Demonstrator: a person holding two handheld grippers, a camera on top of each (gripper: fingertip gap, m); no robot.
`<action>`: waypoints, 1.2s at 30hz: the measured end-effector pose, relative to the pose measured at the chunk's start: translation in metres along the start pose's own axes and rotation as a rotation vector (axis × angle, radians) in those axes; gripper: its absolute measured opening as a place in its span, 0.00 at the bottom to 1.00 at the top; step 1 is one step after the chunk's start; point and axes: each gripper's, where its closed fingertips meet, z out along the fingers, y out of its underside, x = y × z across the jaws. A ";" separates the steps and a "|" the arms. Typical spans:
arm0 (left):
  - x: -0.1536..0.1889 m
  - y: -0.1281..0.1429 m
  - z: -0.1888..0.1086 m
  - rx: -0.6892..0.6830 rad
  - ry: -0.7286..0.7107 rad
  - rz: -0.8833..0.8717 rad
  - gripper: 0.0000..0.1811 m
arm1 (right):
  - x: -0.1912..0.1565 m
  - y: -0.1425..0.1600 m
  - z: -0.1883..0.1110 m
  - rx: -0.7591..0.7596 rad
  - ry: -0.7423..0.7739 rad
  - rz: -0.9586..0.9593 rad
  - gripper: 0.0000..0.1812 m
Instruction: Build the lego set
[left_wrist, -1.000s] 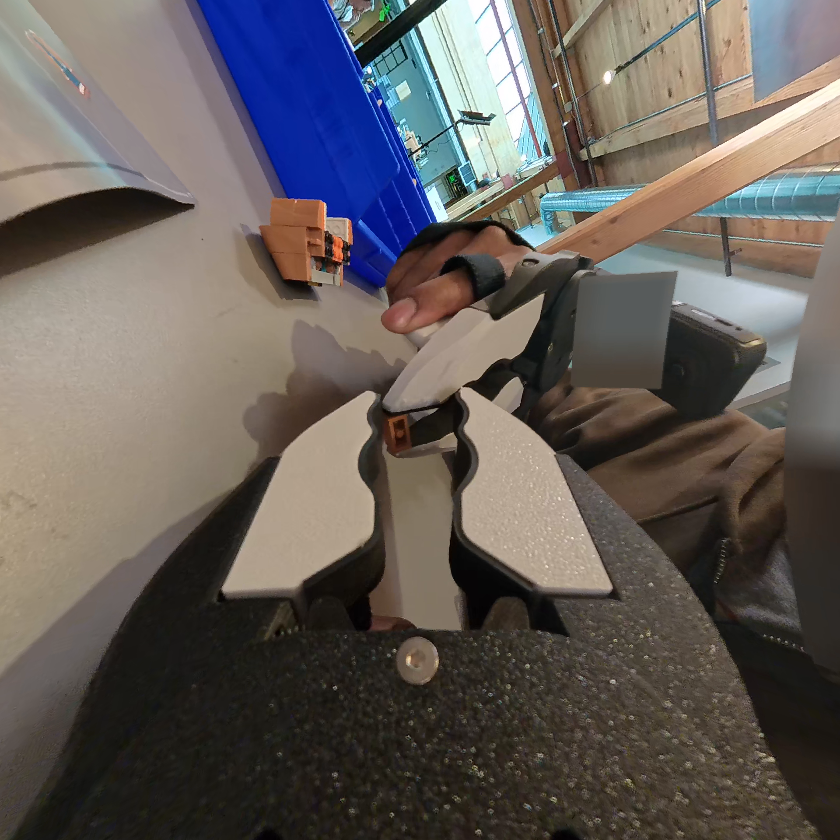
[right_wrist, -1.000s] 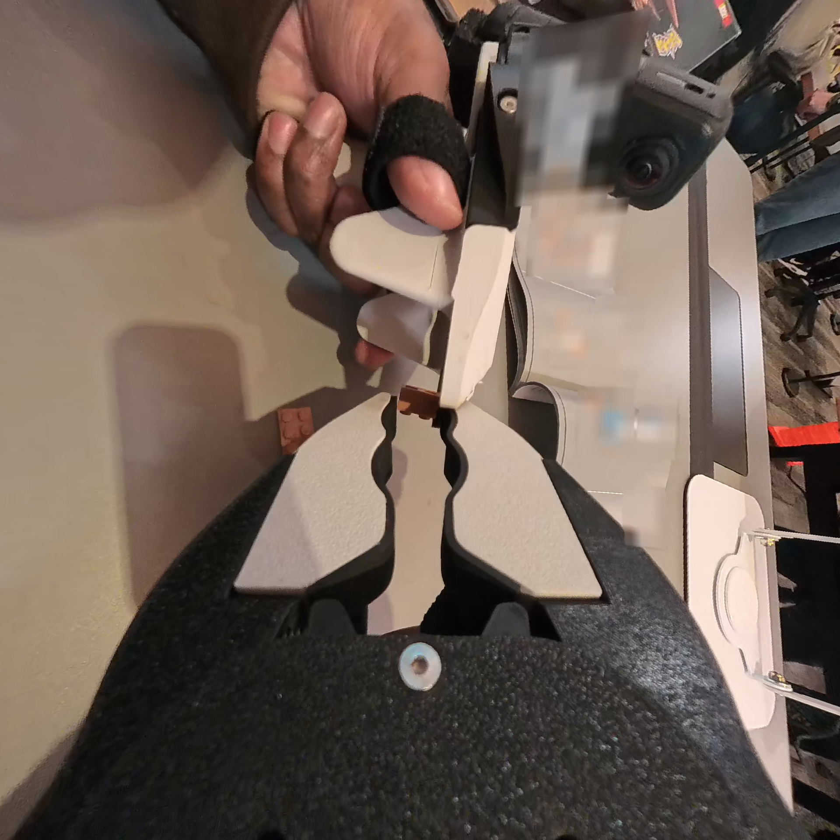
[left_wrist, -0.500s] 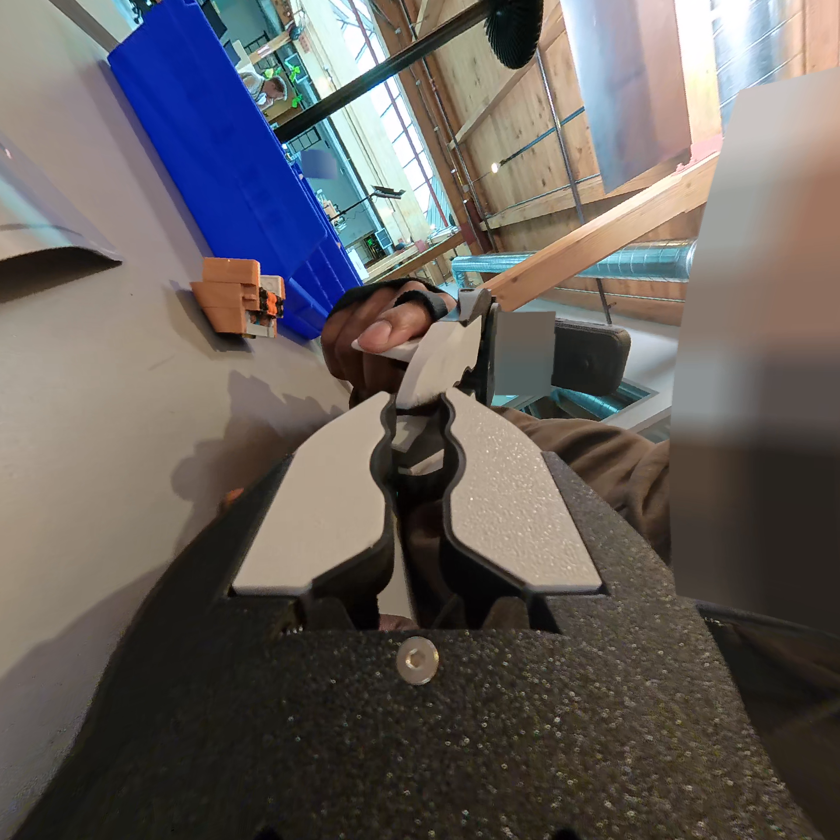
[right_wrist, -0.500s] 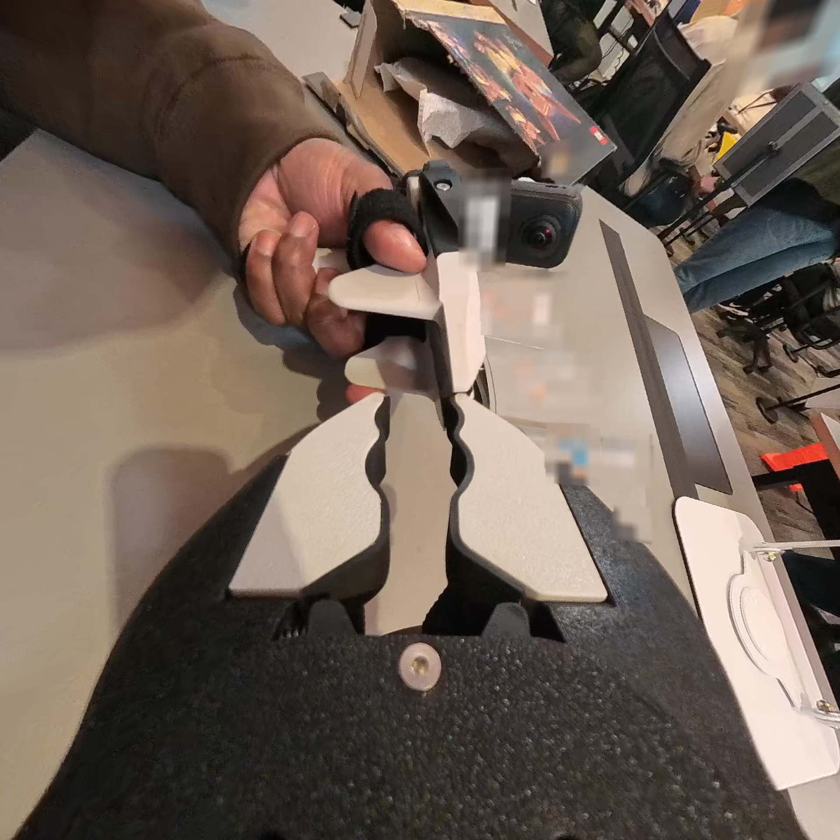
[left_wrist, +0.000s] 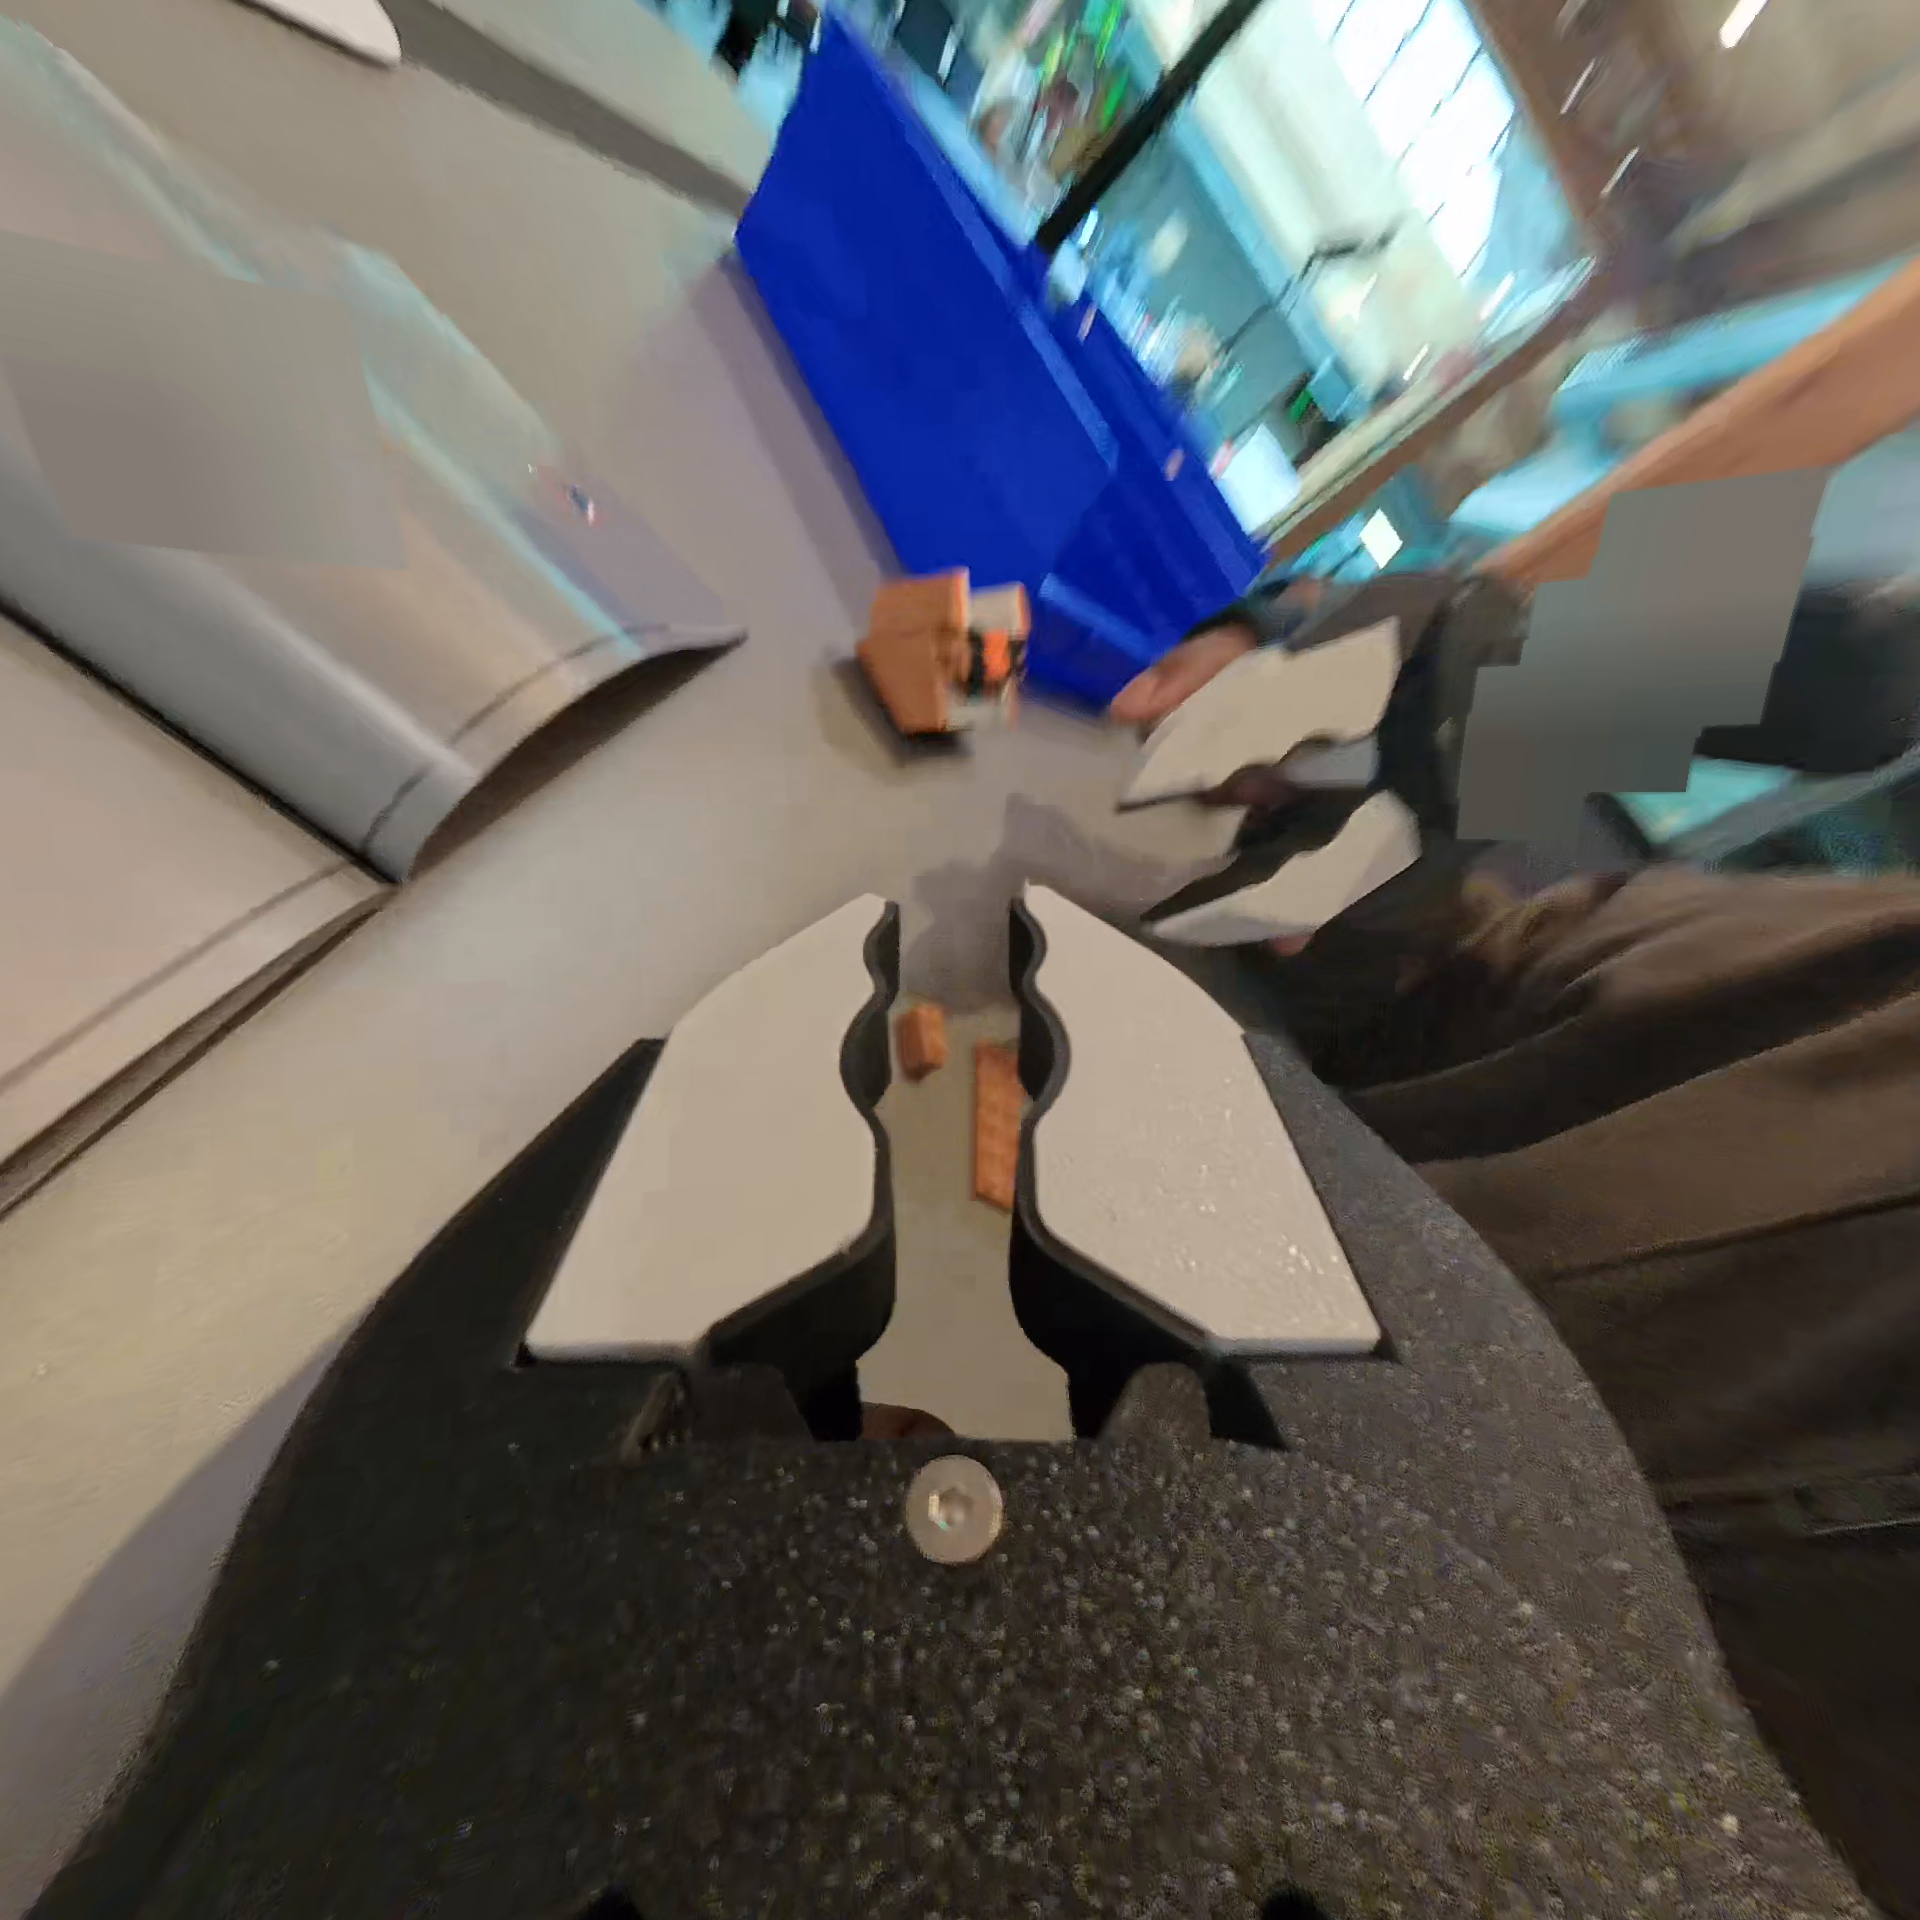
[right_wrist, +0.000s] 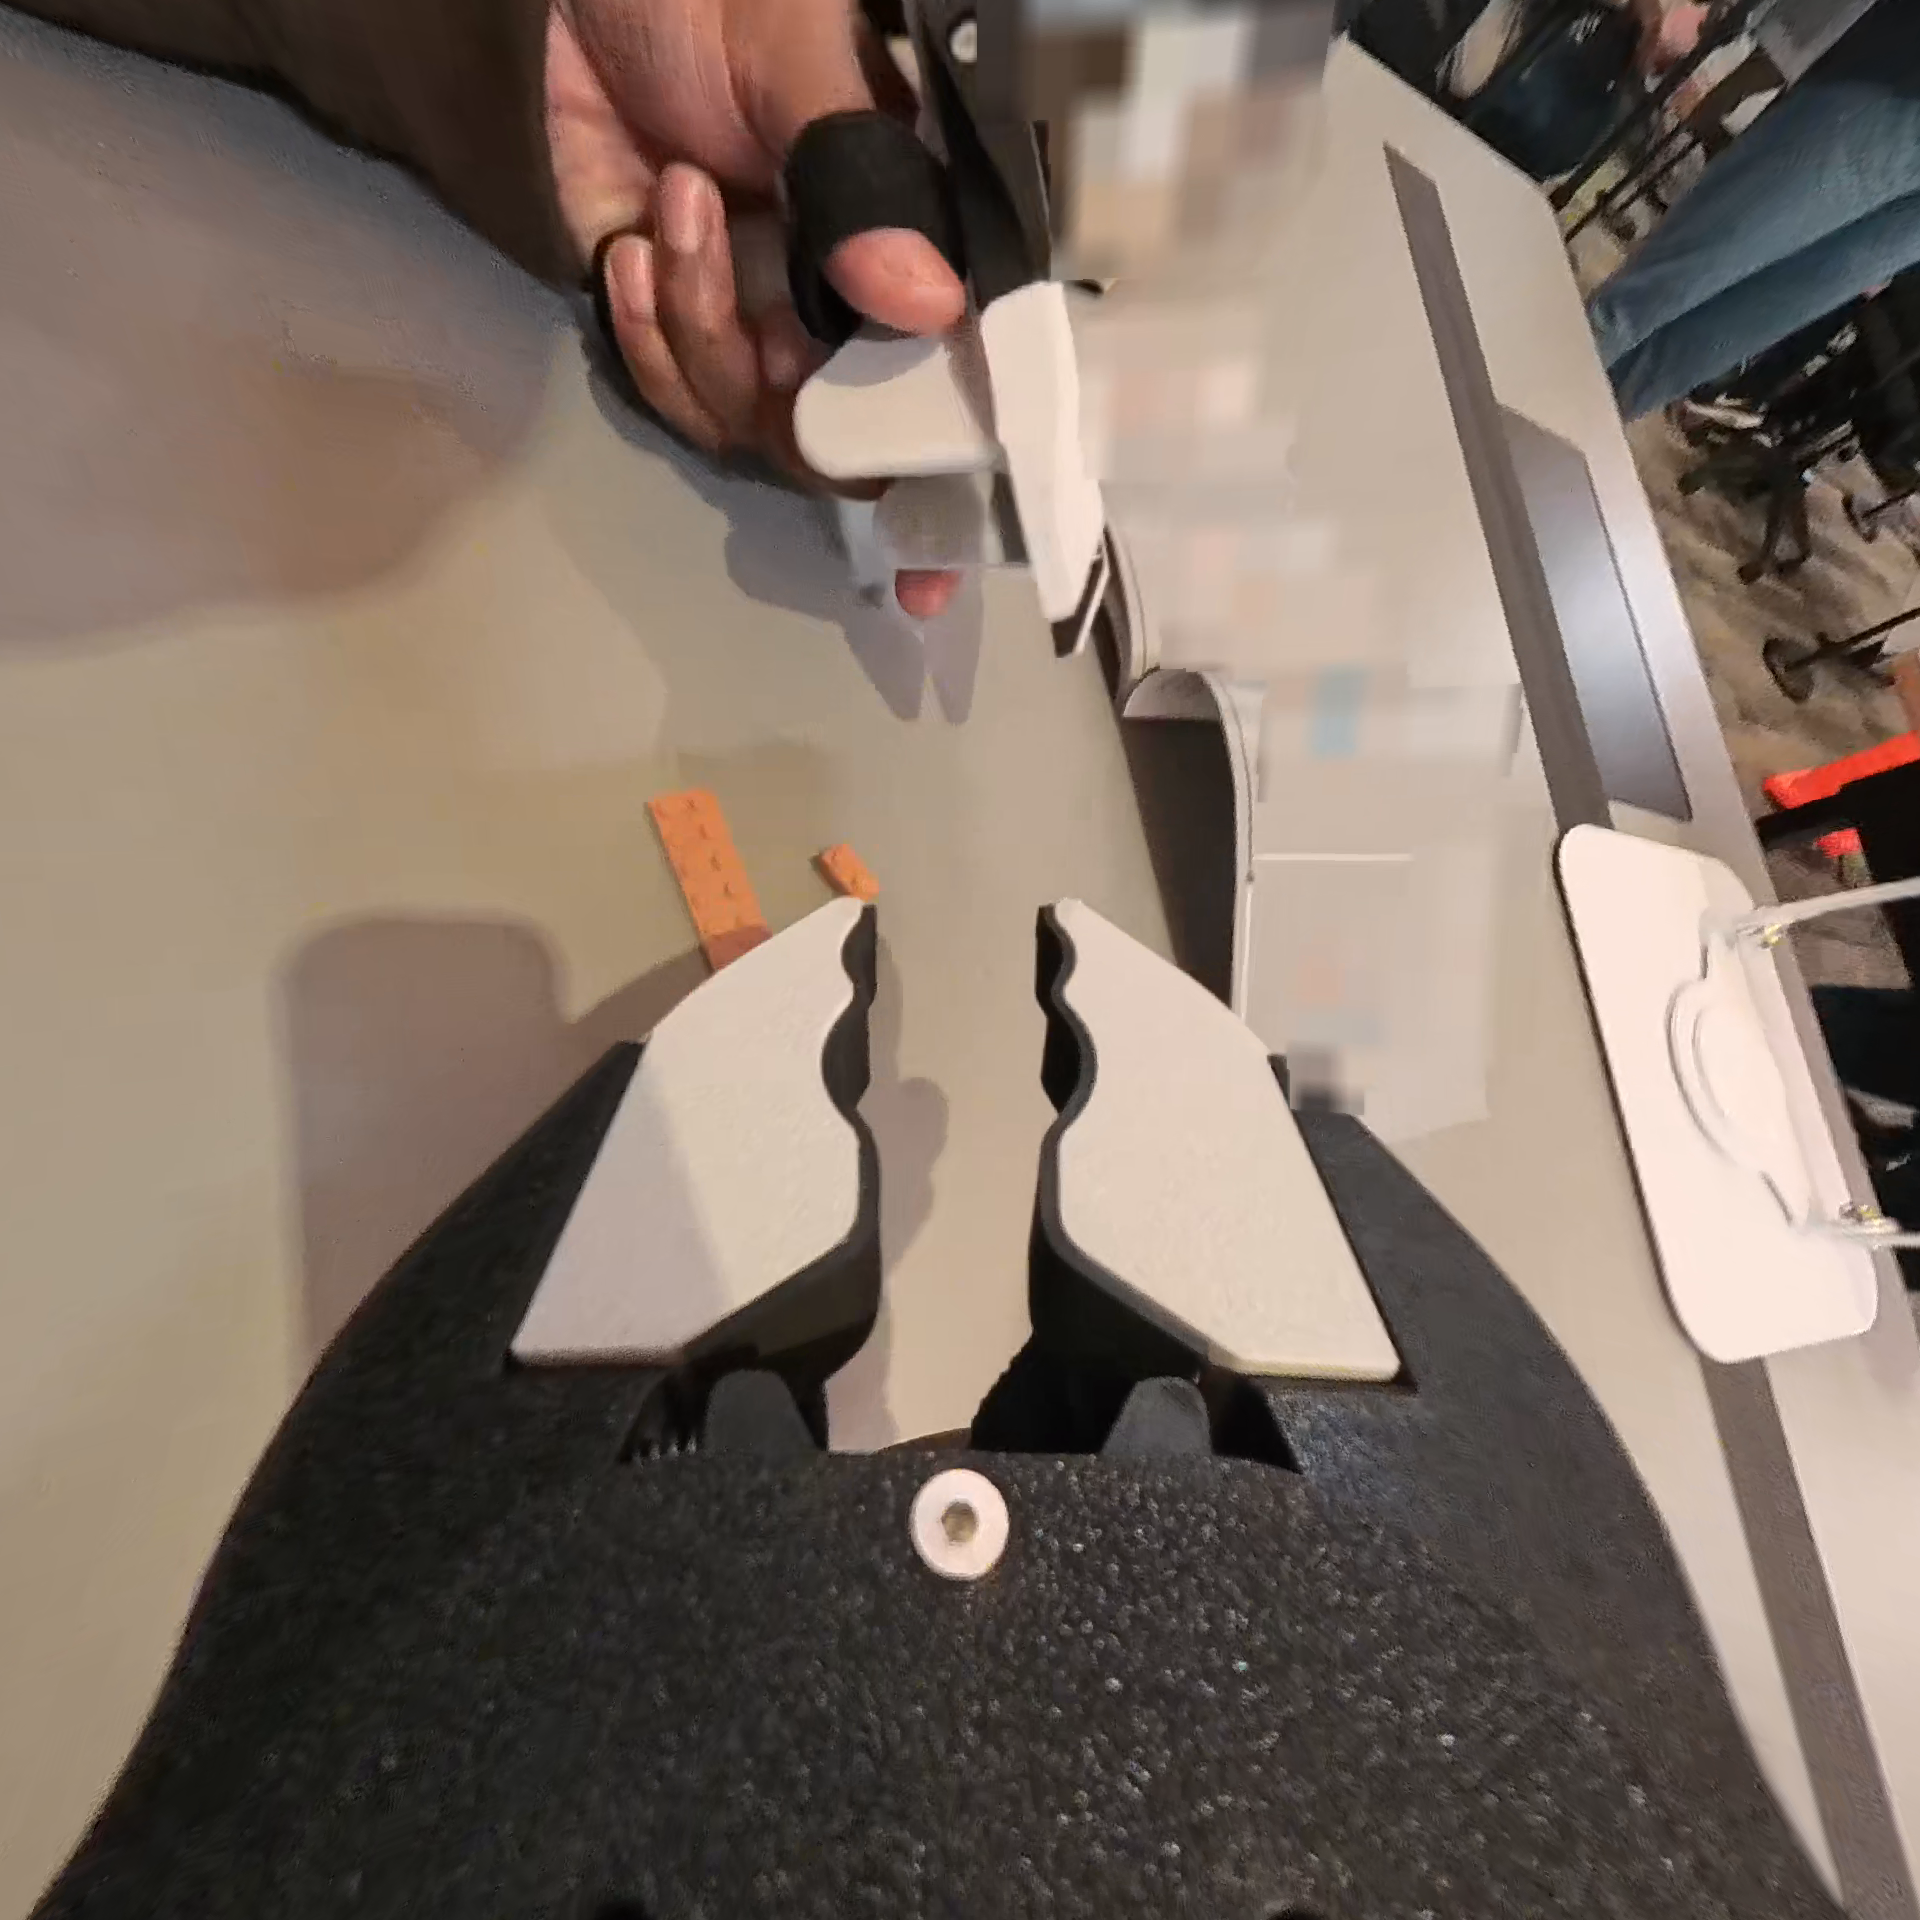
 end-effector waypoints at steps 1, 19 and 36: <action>-0.002 0.010 0.005 -0.067 -0.042 0.058 0.12 | -0.004 0.004 0.000 -0.004 -0.007 0.012 0.16; 0.005 0.059 0.036 -0.389 -0.208 0.374 0.08 | -0.021 0.027 0.004 -0.022 -0.025 0.074 0.16; 0.008 0.050 0.030 -0.320 -0.164 0.407 0.12 | -0.023 0.031 0.014 0.019 -0.039 0.091 0.16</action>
